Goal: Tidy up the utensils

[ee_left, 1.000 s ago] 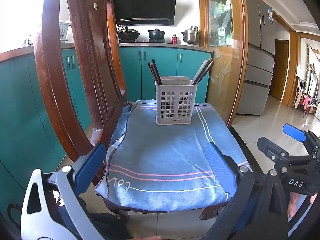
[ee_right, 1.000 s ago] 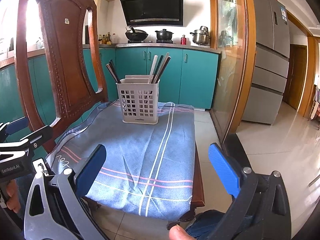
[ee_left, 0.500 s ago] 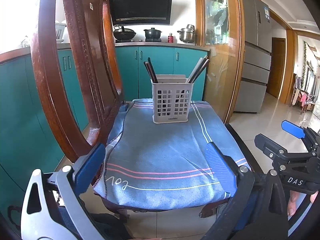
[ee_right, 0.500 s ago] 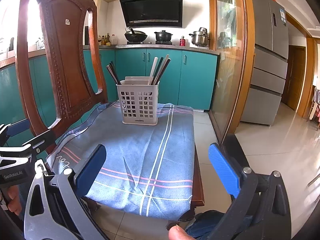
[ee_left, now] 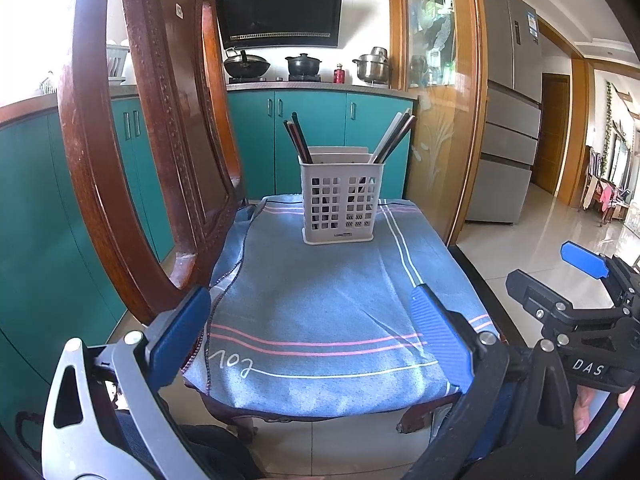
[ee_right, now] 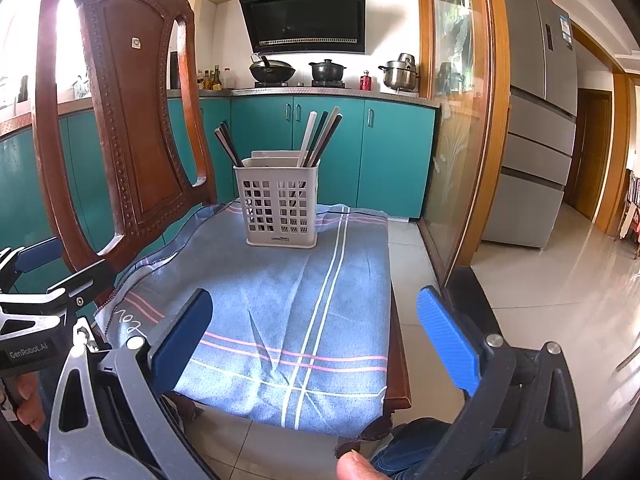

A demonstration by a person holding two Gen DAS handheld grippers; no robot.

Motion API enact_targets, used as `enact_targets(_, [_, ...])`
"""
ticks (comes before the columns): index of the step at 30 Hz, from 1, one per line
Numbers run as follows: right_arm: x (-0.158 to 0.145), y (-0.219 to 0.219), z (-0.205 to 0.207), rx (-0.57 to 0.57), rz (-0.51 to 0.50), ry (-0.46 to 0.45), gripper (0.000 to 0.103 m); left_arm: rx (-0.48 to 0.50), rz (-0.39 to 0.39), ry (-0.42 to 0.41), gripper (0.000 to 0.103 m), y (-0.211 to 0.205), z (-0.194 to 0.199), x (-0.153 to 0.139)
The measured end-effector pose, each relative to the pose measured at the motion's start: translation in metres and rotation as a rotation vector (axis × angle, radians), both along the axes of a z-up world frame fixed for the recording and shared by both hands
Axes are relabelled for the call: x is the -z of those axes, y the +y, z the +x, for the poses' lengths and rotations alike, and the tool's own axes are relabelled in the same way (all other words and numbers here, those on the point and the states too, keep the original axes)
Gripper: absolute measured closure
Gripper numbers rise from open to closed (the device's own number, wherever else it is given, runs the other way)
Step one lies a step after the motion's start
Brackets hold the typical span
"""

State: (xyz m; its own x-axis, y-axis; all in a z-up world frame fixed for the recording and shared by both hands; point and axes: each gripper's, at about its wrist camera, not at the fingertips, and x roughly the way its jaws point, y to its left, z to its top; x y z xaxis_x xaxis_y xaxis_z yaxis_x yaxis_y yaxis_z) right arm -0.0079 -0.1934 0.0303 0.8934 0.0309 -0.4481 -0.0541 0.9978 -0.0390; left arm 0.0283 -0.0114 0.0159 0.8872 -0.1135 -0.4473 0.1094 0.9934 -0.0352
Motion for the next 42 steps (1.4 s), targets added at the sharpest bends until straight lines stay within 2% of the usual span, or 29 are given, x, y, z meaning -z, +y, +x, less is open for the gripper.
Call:
enact_targets(29, [0.0068,0.0023,-0.0005,-0.002,0.007,0.013,0.003,0.016,0.004,0.013,0.003,-0.0044,0.0005,0.0033])
enact_targets(35, [0.0075,0.0029,-0.0011,-0.004,0.007,0.016,0.003,0.025,-0.017,0.025,0.003,-0.0021,0.0023,0.0042])
enact_targets(42, [0.0095,0.0036,-0.0006,-0.011,0.006,0.022,0.003,0.034,0.002,0.019,0.003,-0.0057,0.0009,0.0043])
